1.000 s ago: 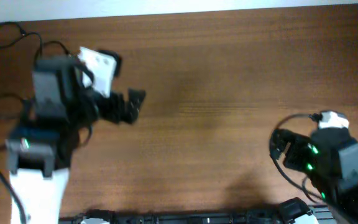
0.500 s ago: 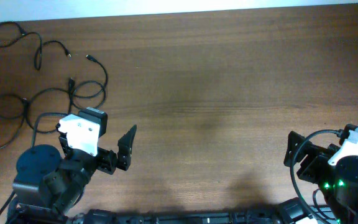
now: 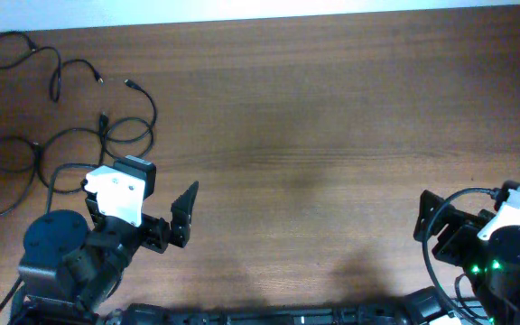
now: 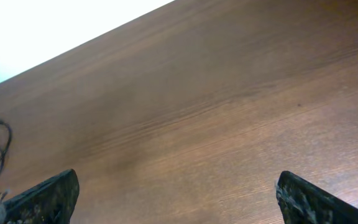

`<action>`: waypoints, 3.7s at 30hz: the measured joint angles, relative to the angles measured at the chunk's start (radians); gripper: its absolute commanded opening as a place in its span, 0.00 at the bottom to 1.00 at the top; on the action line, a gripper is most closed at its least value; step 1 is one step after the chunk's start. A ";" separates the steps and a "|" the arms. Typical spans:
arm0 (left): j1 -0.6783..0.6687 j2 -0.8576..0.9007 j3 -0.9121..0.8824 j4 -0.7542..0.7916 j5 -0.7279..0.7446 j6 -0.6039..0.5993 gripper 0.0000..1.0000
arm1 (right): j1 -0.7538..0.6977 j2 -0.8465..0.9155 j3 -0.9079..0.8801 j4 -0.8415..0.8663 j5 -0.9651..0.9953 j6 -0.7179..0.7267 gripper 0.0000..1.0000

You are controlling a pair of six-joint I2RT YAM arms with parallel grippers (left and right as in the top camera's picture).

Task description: Untangle cables

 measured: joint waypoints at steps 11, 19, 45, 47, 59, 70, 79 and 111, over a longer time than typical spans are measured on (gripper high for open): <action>0.000 0.000 -0.002 0.000 -0.004 0.000 0.99 | -0.352 -0.323 -0.358 0.400 -0.036 -0.182 0.99; 0.000 0.000 -0.004 0.000 -0.007 0.000 0.99 | -0.246 -0.537 -0.940 0.981 -0.172 -0.348 0.99; 0.000 0.000 -0.004 0.000 -0.007 0.000 0.99 | -0.295 -0.545 -1.146 1.182 -0.338 -0.631 0.99; 0.000 0.000 -0.004 0.000 -0.007 0.000 0.99 | -0.295 -0.545 -1.146 1.182 -0.334 -0.628 0.99; 0.000 0.000 -0.004 0.000 -0.007 0.000 0.99 | -0.295 -0.545 -1.146 1.182 -0.334 -0.628 0.99; 0.000 0.000 -0.004 -0.001 -0.007 0.000 0.99 | -0.295 -0.545 -1.146 1.182 -0.334 -0.628 0.99; 0.188 -0.314 -0.489 0.333 -0.047 0.099 0.99 | -0.296 -0.547 -1.147 1.182 -0.331 -0.628 0.99; 0.261 -0.658 -1.135 0.804 -0.187 -0.039 0.99 | -0.298 -0.549 -1.147 1.183 -0.331 -0.628 0.99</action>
